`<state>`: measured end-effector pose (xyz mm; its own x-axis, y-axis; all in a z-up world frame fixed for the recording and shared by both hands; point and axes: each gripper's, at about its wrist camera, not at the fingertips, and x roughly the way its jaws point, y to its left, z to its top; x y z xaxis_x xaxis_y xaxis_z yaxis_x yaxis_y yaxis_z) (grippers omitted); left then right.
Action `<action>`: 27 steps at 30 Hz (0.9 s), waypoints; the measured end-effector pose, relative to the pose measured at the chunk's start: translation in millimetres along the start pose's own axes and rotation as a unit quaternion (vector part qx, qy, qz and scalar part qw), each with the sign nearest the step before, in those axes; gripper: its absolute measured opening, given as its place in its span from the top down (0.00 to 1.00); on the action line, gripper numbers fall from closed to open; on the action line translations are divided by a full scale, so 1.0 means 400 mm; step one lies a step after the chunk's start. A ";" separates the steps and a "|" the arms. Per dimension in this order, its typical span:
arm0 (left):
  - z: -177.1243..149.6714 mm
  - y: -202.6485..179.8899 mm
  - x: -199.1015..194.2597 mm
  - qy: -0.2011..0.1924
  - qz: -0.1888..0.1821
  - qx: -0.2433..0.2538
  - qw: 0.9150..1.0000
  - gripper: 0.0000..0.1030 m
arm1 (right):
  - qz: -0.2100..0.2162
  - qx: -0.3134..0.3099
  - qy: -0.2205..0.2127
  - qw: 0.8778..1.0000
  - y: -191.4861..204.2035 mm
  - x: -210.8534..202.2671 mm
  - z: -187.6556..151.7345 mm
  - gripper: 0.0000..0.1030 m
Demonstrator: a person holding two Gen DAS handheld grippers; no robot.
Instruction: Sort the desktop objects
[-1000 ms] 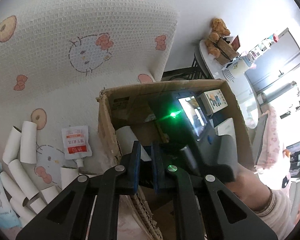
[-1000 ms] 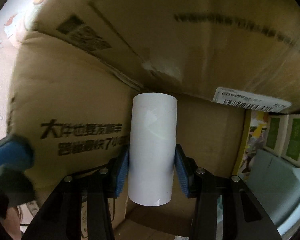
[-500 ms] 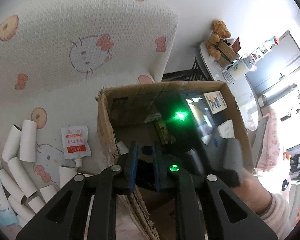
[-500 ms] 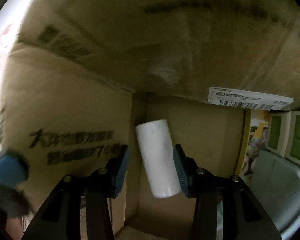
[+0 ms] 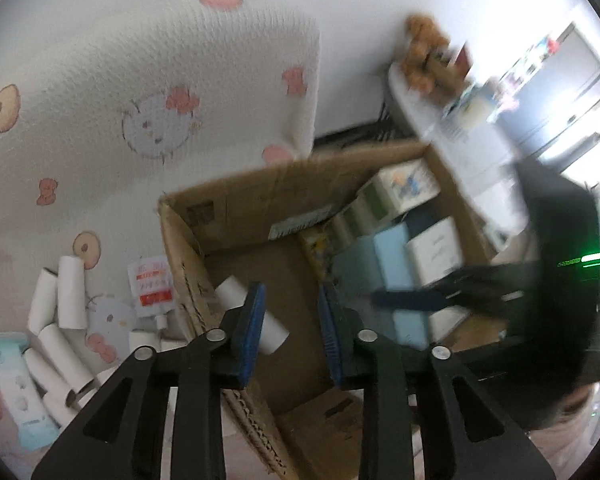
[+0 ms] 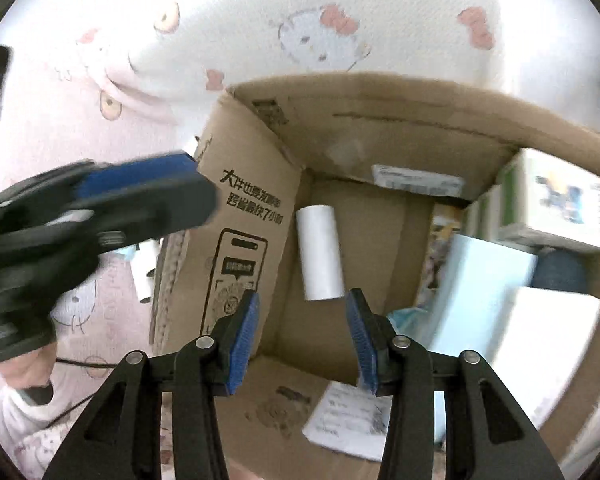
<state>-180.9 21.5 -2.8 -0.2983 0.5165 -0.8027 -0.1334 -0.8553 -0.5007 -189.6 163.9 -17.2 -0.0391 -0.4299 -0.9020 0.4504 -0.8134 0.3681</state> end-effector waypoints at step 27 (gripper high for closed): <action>-0.114 0.016 0.474 0.345 0.068 -0.146 0.925 0.89 | -0.210 -0.065 -0.064 0.973 -0.122 -0.081 -0.001 0.59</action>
<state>-195.0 115.8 -172.8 0.3930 0.3962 -0.8298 0.1525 -0.9180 -0.3661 -209.8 217.7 -5.8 -0.3524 -0.1219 -0.9279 0.4797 -0.8749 -0.0672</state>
